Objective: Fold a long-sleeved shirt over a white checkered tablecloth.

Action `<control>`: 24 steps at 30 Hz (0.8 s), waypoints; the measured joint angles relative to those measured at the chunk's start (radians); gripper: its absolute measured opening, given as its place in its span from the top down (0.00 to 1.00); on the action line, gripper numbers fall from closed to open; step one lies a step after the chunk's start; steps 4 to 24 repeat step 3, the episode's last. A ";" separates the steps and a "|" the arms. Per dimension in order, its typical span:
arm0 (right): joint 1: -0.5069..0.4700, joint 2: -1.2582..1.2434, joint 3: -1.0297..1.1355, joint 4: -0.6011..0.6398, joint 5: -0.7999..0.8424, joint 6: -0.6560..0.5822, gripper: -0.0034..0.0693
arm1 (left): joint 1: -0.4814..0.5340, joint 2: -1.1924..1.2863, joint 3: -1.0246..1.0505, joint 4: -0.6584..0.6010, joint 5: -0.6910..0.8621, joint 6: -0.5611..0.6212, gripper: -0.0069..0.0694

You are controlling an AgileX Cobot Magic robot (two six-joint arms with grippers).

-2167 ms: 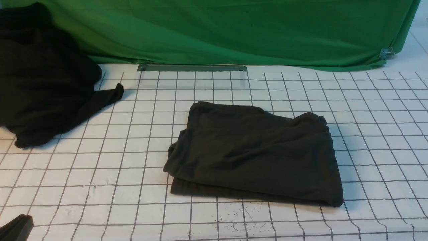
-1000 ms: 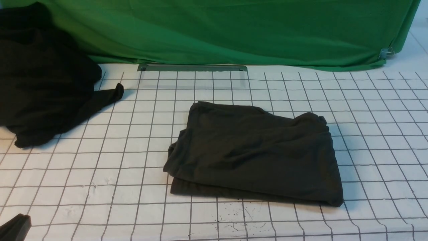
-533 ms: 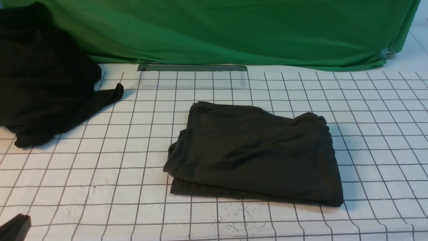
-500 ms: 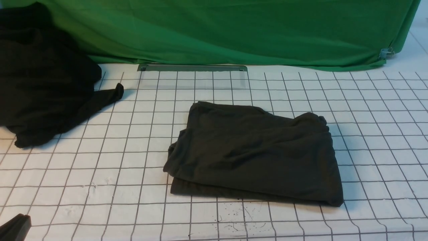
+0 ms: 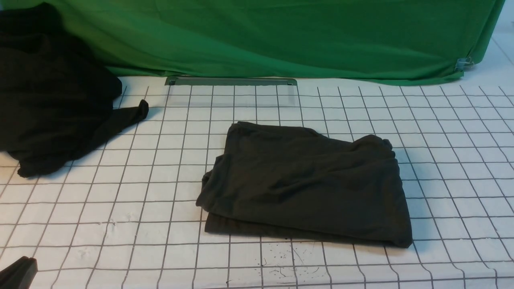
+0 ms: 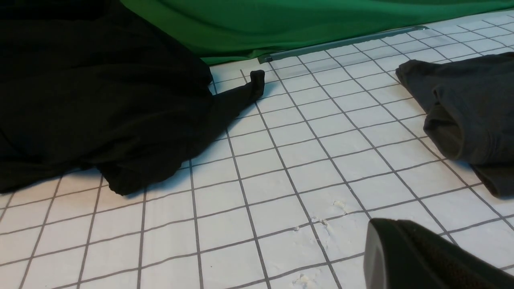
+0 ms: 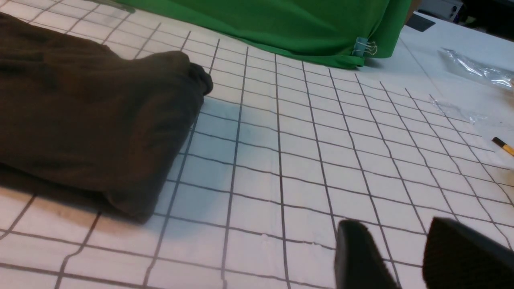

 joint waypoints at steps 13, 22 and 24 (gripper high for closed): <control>0.000 0.000 0.000 0.000 0.000 0.000 0.62 | 0.000 0.000 0.000 0.000 0.000 0.000 0.91; 0.000 0.000 0.000 0.000 0.000 0.000 0.62 | 0.000 0.000 0.000 0.000 0.000 0.000 0.91; 0.000 0.000 0.000 0.000 0.000 0.000 0.62 | 0.000 0.000 0.000 0.000 0.000 0.000 0.91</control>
